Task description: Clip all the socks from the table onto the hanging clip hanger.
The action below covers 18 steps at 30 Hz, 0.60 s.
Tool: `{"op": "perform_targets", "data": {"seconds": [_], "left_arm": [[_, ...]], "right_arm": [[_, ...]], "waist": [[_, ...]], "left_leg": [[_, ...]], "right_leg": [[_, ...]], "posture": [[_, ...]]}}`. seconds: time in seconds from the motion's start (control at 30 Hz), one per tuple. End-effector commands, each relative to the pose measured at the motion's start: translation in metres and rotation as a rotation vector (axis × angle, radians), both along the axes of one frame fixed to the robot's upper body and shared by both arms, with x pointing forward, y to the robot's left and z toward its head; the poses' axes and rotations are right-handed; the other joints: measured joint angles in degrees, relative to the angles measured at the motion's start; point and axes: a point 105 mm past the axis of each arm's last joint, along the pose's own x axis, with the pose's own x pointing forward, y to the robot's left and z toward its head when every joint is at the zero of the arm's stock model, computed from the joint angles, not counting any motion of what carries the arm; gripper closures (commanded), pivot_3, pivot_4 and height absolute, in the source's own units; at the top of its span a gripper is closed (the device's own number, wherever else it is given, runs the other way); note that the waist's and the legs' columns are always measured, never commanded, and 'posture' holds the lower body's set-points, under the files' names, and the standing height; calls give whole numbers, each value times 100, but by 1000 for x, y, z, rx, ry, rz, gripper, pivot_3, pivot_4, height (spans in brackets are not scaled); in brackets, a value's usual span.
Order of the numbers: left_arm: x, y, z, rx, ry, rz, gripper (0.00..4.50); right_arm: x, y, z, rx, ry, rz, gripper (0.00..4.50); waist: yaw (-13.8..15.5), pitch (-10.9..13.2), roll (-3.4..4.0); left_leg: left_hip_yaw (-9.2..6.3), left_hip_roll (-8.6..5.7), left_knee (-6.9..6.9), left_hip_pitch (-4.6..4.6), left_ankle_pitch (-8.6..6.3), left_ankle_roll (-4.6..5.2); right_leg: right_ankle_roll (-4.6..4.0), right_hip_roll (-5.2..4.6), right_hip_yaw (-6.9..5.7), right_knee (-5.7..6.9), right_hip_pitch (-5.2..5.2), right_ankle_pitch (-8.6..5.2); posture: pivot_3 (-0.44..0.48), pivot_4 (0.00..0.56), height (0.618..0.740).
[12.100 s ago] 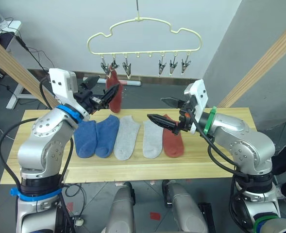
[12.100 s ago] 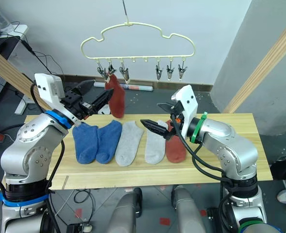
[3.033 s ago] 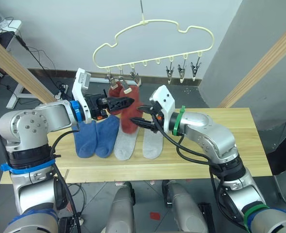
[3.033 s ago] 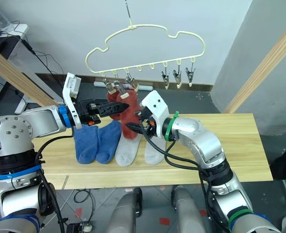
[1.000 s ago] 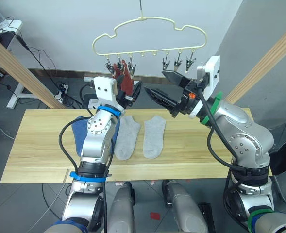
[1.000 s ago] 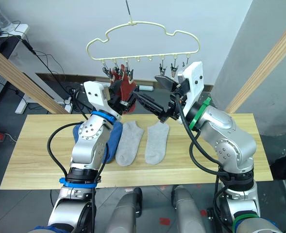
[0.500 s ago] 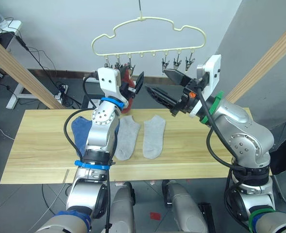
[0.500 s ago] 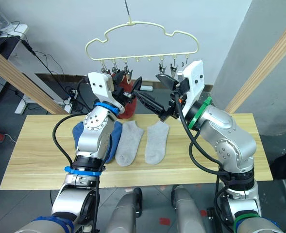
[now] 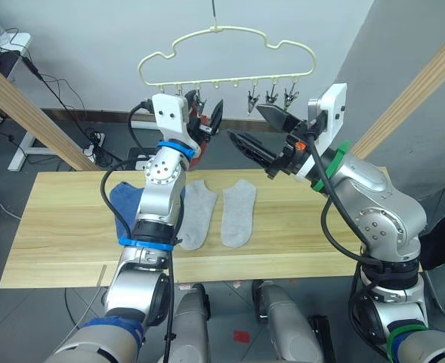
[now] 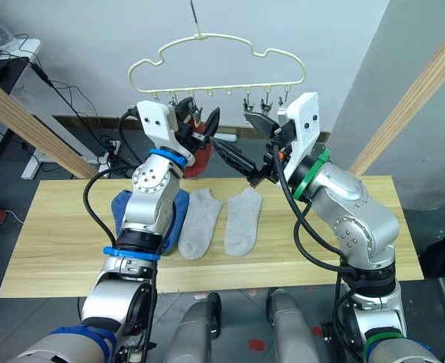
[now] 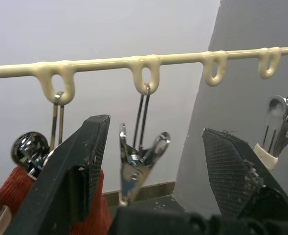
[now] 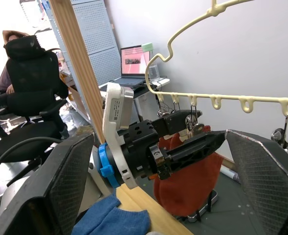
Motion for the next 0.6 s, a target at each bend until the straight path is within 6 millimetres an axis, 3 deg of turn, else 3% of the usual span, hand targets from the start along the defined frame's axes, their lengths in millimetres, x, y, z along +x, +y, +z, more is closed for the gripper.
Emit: {"op": "perform_targets", "data": {"seconds": [0.03,0.53,0.6], "left_arm": [[-2,3,15,8,-66,10,1165],[-2,5,18,9,-87,27,1165],[-1,5,18,4,-85,26,1744]], "right_arm": [[-9,1,14,19,-65,17,0],[-9,1,12,13,-59,16,0],[-9,1,11,12,-56,18,0]], "waist": [[-13,0,0],[-30,0,0],[-30,0,0]], "left_leg": [[0,0,0,0,0,0],[0,0,2,0,0,0],[0,0,3,0,0,0]], "right_leg": [[0,0,0,1,0,0],[-18,0,0,2,0,11],[-20,0,0,3,0,12]], "posture": [[-110,309,740],[-107,310,740],[-107,310,740]]}}
